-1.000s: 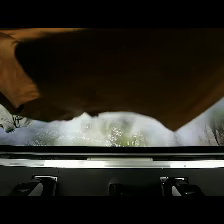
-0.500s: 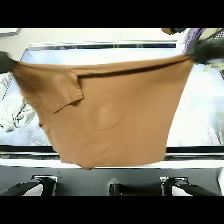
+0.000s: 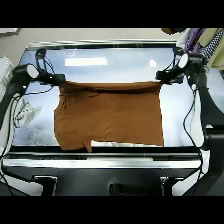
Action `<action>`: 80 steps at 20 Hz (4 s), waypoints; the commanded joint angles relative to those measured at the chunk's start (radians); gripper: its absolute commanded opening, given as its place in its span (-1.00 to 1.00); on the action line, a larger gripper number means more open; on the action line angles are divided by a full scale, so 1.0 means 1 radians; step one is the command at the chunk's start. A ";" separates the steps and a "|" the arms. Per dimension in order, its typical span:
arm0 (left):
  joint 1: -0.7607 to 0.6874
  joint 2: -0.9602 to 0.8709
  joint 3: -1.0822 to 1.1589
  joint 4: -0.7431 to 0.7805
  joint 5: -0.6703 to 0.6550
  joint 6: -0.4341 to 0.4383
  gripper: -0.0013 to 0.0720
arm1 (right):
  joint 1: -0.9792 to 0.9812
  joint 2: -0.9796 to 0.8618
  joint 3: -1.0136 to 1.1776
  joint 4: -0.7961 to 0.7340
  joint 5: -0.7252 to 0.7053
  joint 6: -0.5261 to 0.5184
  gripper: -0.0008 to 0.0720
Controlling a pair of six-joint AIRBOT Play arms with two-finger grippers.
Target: Fold the clothes and pants, and hang the long-sleeved shirts on hangers.
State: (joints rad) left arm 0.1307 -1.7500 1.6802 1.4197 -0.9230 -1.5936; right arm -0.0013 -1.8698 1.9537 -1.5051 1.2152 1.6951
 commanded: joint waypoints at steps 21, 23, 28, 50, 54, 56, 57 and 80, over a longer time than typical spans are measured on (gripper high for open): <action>0.001 -0.113 -0.001 0.103 -0.514 0.026 -0.91 | 0.001 -0.113 -0.036 0.050 0.507 0.034 -0.90; 0.001 -0.114 -0.001 0.104 -0.513 0.023 -0.74 | 0.001 -0.123 -0.037 0.050 0.543 0.022 -0.57; 0.080 -0.040 -0.006 0.089 -0.584 -0.030 0.50 | -0.061 -0.048 -0.041 0.058 0.608 -0.063 0.08; 0.414 0.641 -1.279 -0.545 -0.224 0.304 0.49 | -0.373 0.575 -1.012 0.528 0.189 -0.325 0.07; 0.373 0.642 -1.278 -0.574 -0.211 0.305 -0.88 | -0.373 0.575 -1.012 0.539 0.192 -0.333 0.08; 0.373 0.642 -1.278 -0.575 -0.214 0.308 -0.91 | -0.390 0.575 -1.012 0.532 0.203 -0.361 0.32; 0.373 0.642 -1.277 -0.575 -0.218 0.309 -0.91 | -0.416 0.575 -1.012 0.527 0.196 -0.359 0.35; 0.373 0.673 -1.194 -0.485 -0.334 0.269 -0.92 | -0.500 0.582 -1.370 0.591 0.017 -0.475 -0.91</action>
State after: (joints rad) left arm 0.5037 -1.0954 0.4461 0.8711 -1.1923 -1.2850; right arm -0.5011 -1.3010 0.5873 -0.9253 1.2125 1.2259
